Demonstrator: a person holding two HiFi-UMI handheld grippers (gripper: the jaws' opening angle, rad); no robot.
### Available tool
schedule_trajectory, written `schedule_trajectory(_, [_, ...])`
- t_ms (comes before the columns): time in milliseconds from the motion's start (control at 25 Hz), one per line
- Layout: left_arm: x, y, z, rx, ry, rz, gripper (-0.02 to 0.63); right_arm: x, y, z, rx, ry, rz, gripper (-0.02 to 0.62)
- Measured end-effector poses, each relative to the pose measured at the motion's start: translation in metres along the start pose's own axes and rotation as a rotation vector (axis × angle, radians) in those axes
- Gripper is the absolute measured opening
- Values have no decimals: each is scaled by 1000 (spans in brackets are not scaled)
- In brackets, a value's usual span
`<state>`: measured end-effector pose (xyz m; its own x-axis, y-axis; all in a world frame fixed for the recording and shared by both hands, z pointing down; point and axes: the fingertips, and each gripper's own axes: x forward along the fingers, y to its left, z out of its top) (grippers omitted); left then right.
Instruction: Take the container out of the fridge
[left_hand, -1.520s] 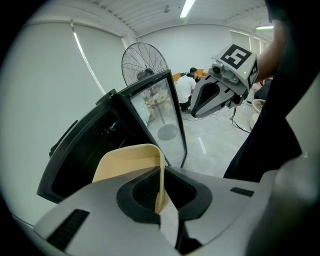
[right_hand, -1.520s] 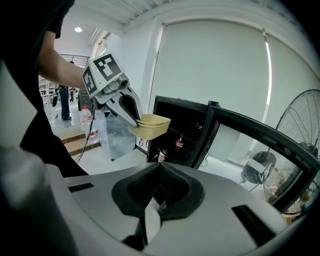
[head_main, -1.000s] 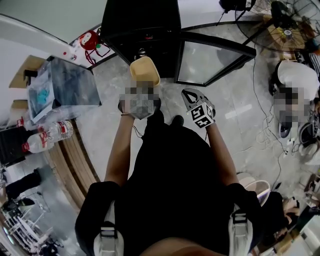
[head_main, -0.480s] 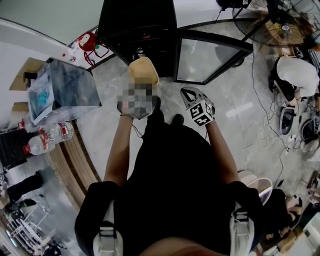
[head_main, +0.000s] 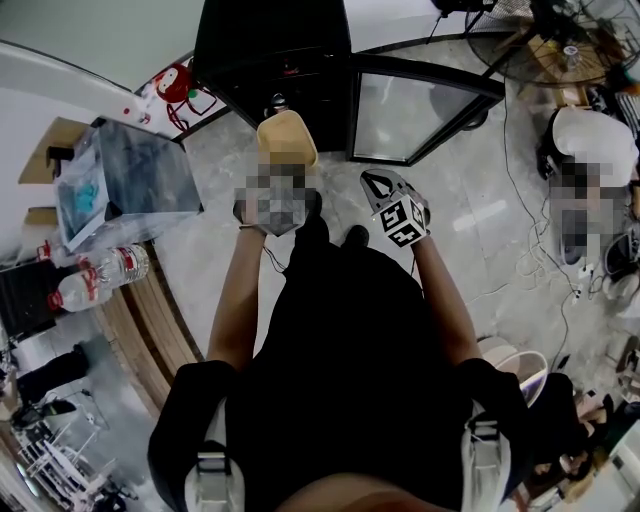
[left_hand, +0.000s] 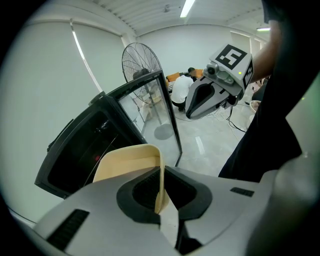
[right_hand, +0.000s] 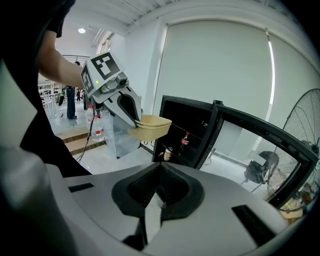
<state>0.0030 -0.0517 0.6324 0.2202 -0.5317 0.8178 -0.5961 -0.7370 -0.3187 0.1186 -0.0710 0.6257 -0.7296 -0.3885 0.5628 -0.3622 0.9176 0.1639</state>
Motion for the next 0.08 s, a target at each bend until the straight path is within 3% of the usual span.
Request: schedule_trajectory(80, [0,1,0,1,0,2,38,0,1,2,-2,-4,1,0])
